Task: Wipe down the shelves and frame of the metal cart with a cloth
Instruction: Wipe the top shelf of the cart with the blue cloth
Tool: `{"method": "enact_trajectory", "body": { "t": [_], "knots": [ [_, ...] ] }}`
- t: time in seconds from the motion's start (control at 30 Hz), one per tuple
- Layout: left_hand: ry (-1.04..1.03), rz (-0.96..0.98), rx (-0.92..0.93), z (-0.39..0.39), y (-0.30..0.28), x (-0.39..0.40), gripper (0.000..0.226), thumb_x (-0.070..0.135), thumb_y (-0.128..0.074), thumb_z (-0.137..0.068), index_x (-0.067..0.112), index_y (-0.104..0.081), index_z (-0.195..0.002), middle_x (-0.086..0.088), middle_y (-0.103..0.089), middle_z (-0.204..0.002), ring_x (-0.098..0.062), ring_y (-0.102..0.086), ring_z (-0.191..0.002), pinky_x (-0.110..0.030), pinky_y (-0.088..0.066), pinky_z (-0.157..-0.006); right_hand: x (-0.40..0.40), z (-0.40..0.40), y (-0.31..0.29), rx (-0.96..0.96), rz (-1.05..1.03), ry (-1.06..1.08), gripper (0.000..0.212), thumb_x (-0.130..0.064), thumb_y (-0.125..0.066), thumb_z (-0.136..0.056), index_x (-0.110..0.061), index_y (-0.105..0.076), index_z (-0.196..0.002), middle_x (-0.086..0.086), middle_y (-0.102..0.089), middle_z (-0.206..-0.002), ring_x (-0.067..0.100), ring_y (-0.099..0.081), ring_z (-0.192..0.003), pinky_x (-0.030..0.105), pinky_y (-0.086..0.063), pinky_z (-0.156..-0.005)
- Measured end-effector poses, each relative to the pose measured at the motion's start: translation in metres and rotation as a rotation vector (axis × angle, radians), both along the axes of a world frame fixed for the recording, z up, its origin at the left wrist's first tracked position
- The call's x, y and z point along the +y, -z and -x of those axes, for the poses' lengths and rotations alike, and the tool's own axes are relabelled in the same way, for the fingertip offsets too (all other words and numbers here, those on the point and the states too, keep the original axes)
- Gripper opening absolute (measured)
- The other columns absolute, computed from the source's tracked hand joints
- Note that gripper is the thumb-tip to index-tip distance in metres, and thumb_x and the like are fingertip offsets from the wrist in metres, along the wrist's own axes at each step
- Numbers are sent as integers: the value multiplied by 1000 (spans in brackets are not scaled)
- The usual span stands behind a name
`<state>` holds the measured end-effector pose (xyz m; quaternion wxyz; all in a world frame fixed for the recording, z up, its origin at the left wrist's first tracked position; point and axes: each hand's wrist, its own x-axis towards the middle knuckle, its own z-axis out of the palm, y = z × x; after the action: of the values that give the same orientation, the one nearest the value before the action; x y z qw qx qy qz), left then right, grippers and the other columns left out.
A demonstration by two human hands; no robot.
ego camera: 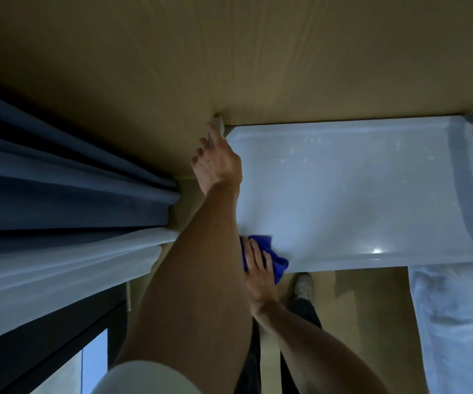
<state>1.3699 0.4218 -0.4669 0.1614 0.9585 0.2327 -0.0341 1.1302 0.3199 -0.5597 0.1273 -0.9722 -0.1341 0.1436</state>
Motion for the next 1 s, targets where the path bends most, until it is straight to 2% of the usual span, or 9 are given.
{"method": "enact_trajectory", "body": {
  "t": [0.13,0.3,0.4,0.5,0.6,0.7,0.83,0.9,1.0],
  "knots": [
    [2,-15,18,0,0,0,55,22,-42,-99,17,-23,-151,-16,-58,-116,-31,-61,-95,-45,-48,-79,-1,-15,3,9,44,-38,93,-50,-79,-67,-31,-32,-146,11,-44,-151,30,-37,-138,53,-43,-105],
    [12,-29,6,0,1,1,56,22,-43,-99,16,-22,-151,-18,-58,-118,-31,-61,-97,-45,-49,-79,-2,-21,11,10,19,-36,78,-54,-70,-76,-35,-38,-144,8,-36,-156,30,-37,-141,53,-38,-108],
    [11,-31,8,1,2,-1,55,23,-42,-99,16,-23,-150,-18,-58,-116,-31,-61,-95,-45,-50,-76,-2,-43,1,10,-60,-14,57,-50,-54,-85,-34,-46,-140,9,-38,-155,30,-38,-142,54,-37,-108],
    [-11,-1,7,0,3,0,56,23,-41,-99,17,-22,-151,-18,-57,-117,-34,-61,-96,-45,-50,-76,5,-121,6,-14,-165,47,48,-36,-39,-92,-30,-49,-139,14,-39,-155,31,-33,-144,55,-32,-113],
    [-10,-13,28,-4,4,-3,56,30,-43,-99,18,-21,-150,-17,-56,-120,-34,-61,-101,-45,-49,-77,16,-238,13,8,-165,134,48,-36,-48,-98,-33,-43,-146,14,-24,-161,34,-19,-148,55,-21,-119],
    [13,-52,72,-3,5,-3,60,32,-42,-97,16,-21,-151,-19,-53,-126,-36,-59,-106,-47,-49,-80,21,-286,22,-21,-101,175,47,-36,-48,-100,-35,-43,-146,16,-24,-160,32,-19,-148,48,-17,-118],
    [-7,-65,68,-3,5,0,55,23,-36,-99,18,-21,-151,-19,-52,-125,-38,-58,-106,-48,-46,-79,20,-262,31,-159,-143,405,45,-28,-49,-98,-32,-50,-142,16,-39,-154,29,-32,-144,46,-22,-115],
    [-3,-72,66,-1,5,0,58,20,-39,-97,18,-19,-152,-18,-53,-125,-37,-57,-105,-48,-46,-78,6,-256,35,-177,-170,602,45,-24,-47,-97,-29,-52,-141,16,-42,-151,31,-38,-141,48,-26,-113],
    [7,-98,75,0,5,-1,63,16,-43,-95,16,-17,-152,-19,-52,-125,-36,-57,-104,-48,-48,-76,-29,-261,33,-256,-144,942,45,-28,-48,-94,-29,-56,-139,17,-45,-150,33,-44,-136,49,-29,-108]
  ]
}}
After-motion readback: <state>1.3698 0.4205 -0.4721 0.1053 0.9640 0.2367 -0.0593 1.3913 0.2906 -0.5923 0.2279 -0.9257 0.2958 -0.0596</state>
